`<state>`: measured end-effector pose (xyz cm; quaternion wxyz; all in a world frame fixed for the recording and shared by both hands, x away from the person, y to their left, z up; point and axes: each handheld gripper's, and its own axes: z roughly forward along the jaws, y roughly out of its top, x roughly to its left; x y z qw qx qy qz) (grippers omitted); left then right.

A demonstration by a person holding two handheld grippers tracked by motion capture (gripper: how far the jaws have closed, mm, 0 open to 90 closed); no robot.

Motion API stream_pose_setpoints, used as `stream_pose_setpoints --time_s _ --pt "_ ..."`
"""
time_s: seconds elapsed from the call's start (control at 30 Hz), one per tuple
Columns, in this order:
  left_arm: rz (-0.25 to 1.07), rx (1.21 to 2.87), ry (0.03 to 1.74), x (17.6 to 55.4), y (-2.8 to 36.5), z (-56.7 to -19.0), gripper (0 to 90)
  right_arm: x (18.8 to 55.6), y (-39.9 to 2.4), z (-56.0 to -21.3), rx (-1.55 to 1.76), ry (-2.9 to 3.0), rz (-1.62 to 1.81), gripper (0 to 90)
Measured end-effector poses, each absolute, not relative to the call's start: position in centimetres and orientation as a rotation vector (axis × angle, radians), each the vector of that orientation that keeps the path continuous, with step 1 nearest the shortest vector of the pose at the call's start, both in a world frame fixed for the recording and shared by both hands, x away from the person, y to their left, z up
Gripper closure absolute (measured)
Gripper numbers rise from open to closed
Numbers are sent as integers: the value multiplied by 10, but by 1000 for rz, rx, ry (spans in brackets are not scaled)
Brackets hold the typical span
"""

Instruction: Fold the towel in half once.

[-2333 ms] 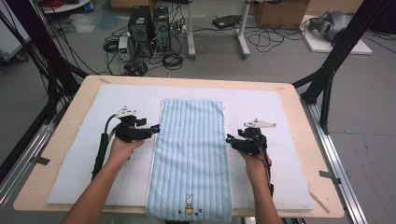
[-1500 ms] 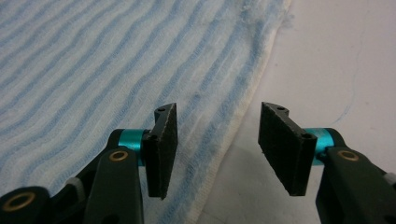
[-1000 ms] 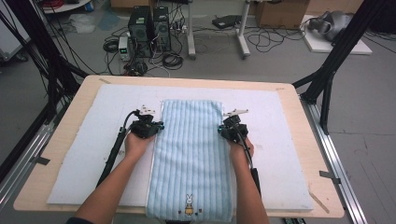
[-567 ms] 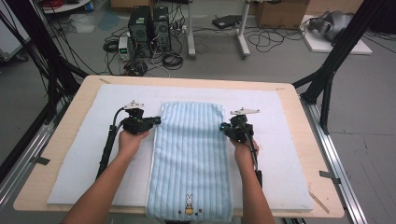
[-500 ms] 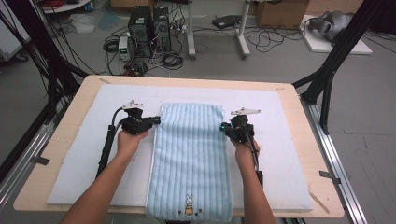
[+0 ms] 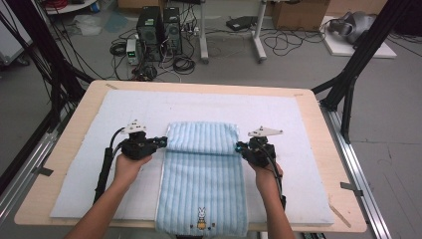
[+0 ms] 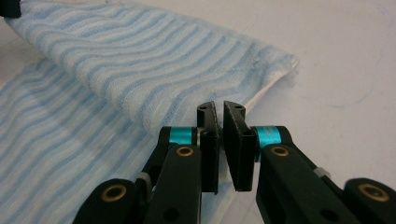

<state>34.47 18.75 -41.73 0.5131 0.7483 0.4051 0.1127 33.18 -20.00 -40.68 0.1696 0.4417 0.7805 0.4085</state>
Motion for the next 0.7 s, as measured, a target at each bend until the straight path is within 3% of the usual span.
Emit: stream_pose_setpoints --time_s 0.53,0.57,0.6,0.63,0.7 --pt "169 1846 913 305 189 -427 856 284 -213 -418 1252 2218 1177 821" --pt "184 1851 933 306 188 -428 781 285 -215 -419 1260 2207 1171 784" --pt "190 1842 963 308 189 -428 632 287 -217 -420 1271 2191 1176 758" --pt "193 1828 976 309 190 -428 544 288 -218 -420 1289 2178 1184 724" --pt "218 1806 987 313 193 -427 508 292 -218 -419 1308 2148 1187 616"
